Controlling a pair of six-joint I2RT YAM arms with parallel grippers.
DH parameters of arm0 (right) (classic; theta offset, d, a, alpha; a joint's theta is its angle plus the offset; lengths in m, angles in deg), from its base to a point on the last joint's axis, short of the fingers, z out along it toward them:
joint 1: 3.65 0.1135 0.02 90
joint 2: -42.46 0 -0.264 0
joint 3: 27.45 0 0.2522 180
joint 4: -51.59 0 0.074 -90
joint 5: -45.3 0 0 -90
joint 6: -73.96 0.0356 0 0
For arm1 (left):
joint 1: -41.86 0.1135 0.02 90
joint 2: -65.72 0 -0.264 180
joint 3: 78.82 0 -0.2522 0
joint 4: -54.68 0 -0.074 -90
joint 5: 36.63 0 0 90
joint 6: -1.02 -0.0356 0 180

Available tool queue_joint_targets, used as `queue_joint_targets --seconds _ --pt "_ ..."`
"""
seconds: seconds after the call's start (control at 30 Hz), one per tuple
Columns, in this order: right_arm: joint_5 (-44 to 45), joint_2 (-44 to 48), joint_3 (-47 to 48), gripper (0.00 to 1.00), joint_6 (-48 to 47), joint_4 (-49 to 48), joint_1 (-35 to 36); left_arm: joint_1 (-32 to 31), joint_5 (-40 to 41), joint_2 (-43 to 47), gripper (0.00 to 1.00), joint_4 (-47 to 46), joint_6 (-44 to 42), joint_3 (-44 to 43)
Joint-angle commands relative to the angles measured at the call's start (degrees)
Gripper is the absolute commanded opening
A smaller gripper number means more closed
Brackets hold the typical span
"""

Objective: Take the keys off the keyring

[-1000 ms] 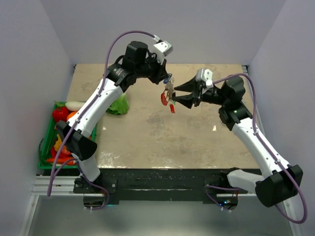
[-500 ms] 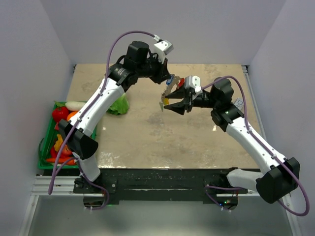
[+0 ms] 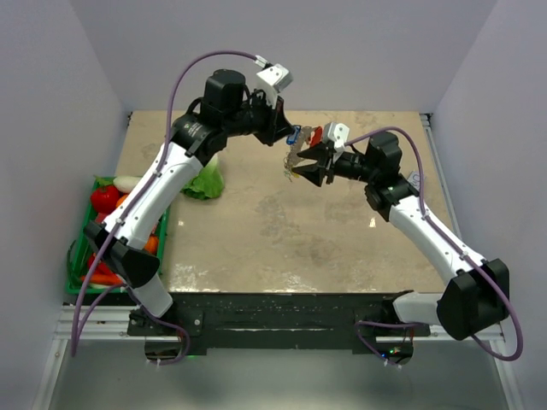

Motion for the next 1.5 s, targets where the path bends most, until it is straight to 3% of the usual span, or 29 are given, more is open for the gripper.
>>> queue_joint_targets --seconds 0.0,0.4,0.8,1.47 --pt "-0.37 -0.05 0.35 0.47 -1.92 -4.37 -0.79 -0.24 -1.89 4.72 0.00 -4.44 1.36 0.49" --pt "-6.61 -3.22 4.66 0.45 8.71 -15.10 -1.23 -0.24 -1.81 5.60 0.00 -4.97 1.89 2.95" --pt "-8.55 0.12 5.10 0.45 4.24 -8.34 -1.32 -0.24 0.75 5.95 0.00 -4.70 1.62 3.04" --pt "-1.70 -1.37 6.24 0.45 -0.87 -4.99 -1.50 -0.24 -1.19 6.57 0.00 -4.88 2.06 3.66"
